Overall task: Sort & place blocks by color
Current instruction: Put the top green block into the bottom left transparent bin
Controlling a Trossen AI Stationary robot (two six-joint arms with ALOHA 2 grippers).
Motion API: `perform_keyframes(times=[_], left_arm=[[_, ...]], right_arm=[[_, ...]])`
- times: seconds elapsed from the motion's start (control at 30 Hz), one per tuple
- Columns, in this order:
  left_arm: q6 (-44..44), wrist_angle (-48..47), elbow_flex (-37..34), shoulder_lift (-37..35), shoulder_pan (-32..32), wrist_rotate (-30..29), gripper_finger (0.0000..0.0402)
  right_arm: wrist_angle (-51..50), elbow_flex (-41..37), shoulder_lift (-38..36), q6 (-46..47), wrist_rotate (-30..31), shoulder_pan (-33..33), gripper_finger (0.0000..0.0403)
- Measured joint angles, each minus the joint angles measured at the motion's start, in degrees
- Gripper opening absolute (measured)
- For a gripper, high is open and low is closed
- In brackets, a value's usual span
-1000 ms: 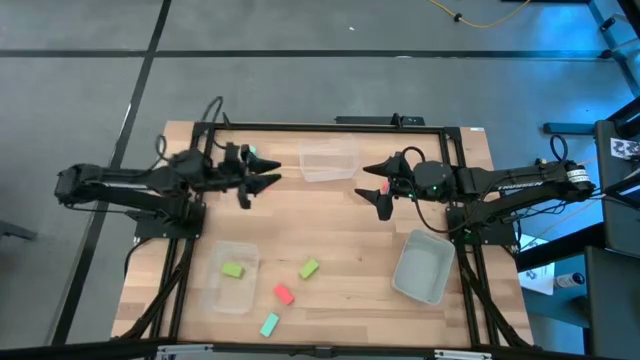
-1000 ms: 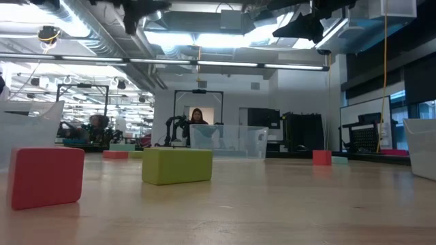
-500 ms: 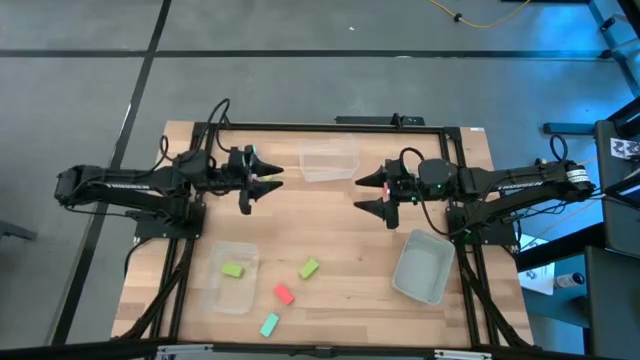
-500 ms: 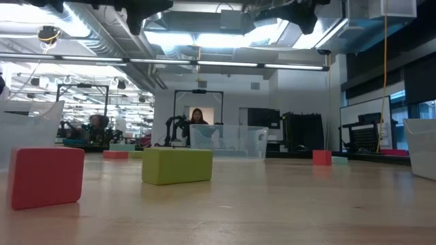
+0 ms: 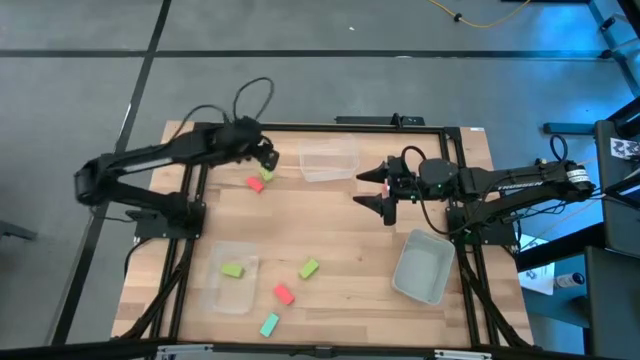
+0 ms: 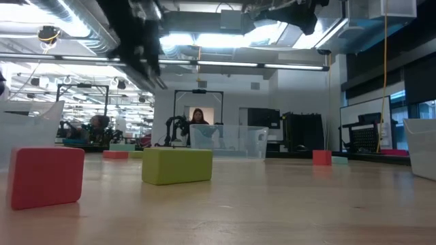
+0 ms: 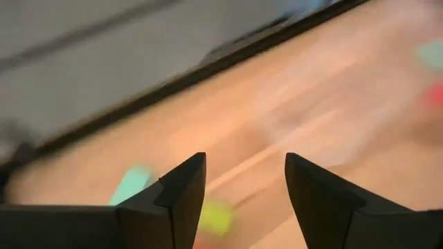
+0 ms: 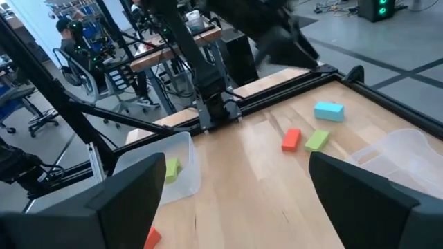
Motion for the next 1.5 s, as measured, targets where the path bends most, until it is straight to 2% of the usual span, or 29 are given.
perform_keyframes(times=[0.07, 0.23, 0.37, 0.5, 0.73, 0.97, 1.13, 1.5], left_arm=[[-6.1, -0.9, -0.5, 4.2, 1.9, -0.5, 0.0190], [-28.3, -0.9, -3.5, 12.7, 3.1, 0.7, 0.0190], [-36.8, -0.8, -5.6, 17.9, 2.3, 0.2, 0.0190], [-43.5, -0.7, -6.3, 21.7, 1.2, -3.1, 0.0190], [-50.4, 6.4, -6.3, 25.8, 0.9, -2.7, 0.0190], [-54.8, 3.7, -6.3, 26.4, 0.9, -3.2, 0.0190], [-56.0, 3.8, -6.3, 27.0, 0.4, -3.3, 0.0190], [-60.3, 5.3, -6.3, 30.6, 0.0, -2.3, 0.0190]], right_arm=[[0.0, 0.0, 0.0, 0.0, 0.0, 0.0, 0.0358], [0.0, 0.0, 0.0, 1.3, 0.2, 0.0, 0.0358], [0.0, 0.0, 0.0, 1.3, 0.2, 0.0, 0.0358], [0.0, 0.0, 0.0, 0.9, 0.1, 0.0, 0.0358], [0.0, 0.0, 0.0, -0.1, 0.1, 0.0, 0.0358], [0.0, 0.0, 0.0, -0.2, 0.3, 0.0, 0.0358], [0.0, 0.0, 0.0, -0.7, 2.1, 0.0, 0.0358], [0.0, 0.0, 0.0, -0.4, 2.1, 0.0, 0.0359]])
